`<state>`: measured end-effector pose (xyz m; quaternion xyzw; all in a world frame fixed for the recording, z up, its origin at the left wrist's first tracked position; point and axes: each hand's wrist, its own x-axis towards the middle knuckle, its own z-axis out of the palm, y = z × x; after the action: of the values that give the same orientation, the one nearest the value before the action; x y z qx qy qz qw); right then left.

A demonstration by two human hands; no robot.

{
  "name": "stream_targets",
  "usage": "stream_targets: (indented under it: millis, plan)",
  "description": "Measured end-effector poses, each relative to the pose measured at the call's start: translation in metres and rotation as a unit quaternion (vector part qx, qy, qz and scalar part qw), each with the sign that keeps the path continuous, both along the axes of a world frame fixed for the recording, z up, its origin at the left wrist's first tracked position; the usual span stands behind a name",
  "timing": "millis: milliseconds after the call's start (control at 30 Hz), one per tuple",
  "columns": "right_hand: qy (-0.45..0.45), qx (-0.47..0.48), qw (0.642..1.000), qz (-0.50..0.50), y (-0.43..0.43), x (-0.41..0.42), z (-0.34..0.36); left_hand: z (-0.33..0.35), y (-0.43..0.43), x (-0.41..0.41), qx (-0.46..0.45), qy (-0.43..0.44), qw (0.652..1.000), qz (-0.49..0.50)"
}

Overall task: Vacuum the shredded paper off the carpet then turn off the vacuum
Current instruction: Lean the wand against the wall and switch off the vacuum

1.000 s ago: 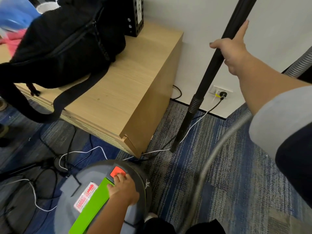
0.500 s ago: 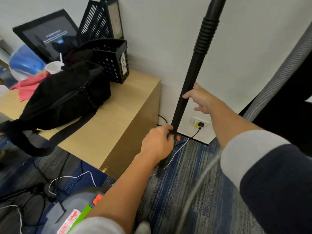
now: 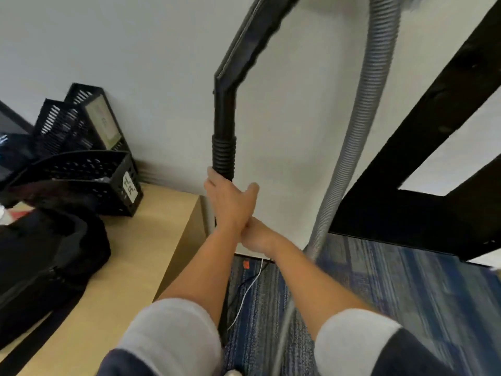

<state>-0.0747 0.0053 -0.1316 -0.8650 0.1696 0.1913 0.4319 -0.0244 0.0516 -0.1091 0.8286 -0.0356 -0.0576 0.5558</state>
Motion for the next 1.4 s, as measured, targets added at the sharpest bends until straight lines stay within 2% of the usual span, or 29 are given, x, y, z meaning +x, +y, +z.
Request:
stream_targets:
  millis: [100, 200, 267, 333, 400, 433, 467, 500, 533, 633, 700, 767, 933, 1100, 1200, 1267, 1400]
  plan:
    - [-0.025, -0.025, 0.999, 0.04, 0.008, 0.01, 0.029, 0.01, -0.005, 0.028, -0.038, -0.007, 0.998, 0.049]
    - [-0.077, -0.006, 0.997, -0.007, -0.009, 0.014, 0.057, 0.019, -0.006, 0.048, -0.058, -0.038, 0.996, 0.053]
    - [-0.167, -0.043, 0.983, -0.059, -0.029, 0.012, 0.071, 0.022, -0.005, 0.049, -0.051, -0.032, 0.997, 0.056]
    - [-0.296, -0.122, 0.935, -0.155, -0.051, 0.008, 0.086, 0.021, -0.003, 0.045, -0.042, -0.029, 0.996, 0.071]
    - [-0.404, -0.214, 0.854, -0.25, -0.072, 0.003, 0.104, 0.021, 0.0, 0.042, -0.047, -0.036, 0.992, 0.11]
    - [-0.426, -0.248, 0.821, -0.288, -0.081, 0.001, 0.114, 0.022, 0.004, 0.042, -0.05, -0.044, 0.989, 0.133]
    - [-0.422, -0.268, 0.807, -0.314, -0.091, -0.001, 0.123, 0.023, 0.007, 0.043, -0.052, -0.048, 0.986, 0.15]
    - [-0.397, -0.27, 0.814, -0.327, -0.1, -0.001, 0.13, 0.025, 0.01, 0.045, -0.052, -0.049, 0.984, 0.163]
    - [-0.36, -0.251, 0.836, -0.33, -0.107, 0.0, 0.136, 0.028, 0.013, 0.047, -0.049, -0.044, 0.983, 0.171]
    - [-0.284, -0.114, 0.906, -0.292, -0.117, 0.005, 0.149, 0.032, 0.019, 0.061, -0.052, -0.005, 0.982, 0.18]
    - [-0.259, -0.046, 0.932, -0.249, -0.115, 0.011, 0.153, 0.035, 0.023, 0.075, -0.054, 0.043, 0.984, 0.166]
    - [-0.242, -0.03, 0.946, -0.212, -0.111, 0.02, 0.155, 0.04, 0.024, 0.085, -0.046, 0.09, 0.986, 0.129]
    - [-0.194, -0.055, 0.96, -0.197, -0.099, 0.039, 0.156, 0.052, 0.012, 0.097, 0.006, 0.195, 0.977, 0.089]
    - [-0.163, -0.092, 0.974, -0.13, -0.082, 0.058, 0.148, 0.041, 0.012, 0.115, 0.058, 0.153, 0.985, 0.063]
    - [-0.141, -0.141, 0.976, -0.088, -0.076, 0.078, 0.152, 0.036, 0.016, 0.123, 0.055, 0.18, 0.978, 0.092]
    - [-0.141, -0.142, 0.974, -0.11, -0.076, 0.093, 0.154, 0.038, 0.02, 0.124, 0.043, 0.203, 0.972, 0.11]
    - [-0.154, -0.092, 0.96, -0.213, -0.092, 0.106, 0.155, 0.035, 0.03, 0.121, 0.057, 0.176, 0.981, 0.049]
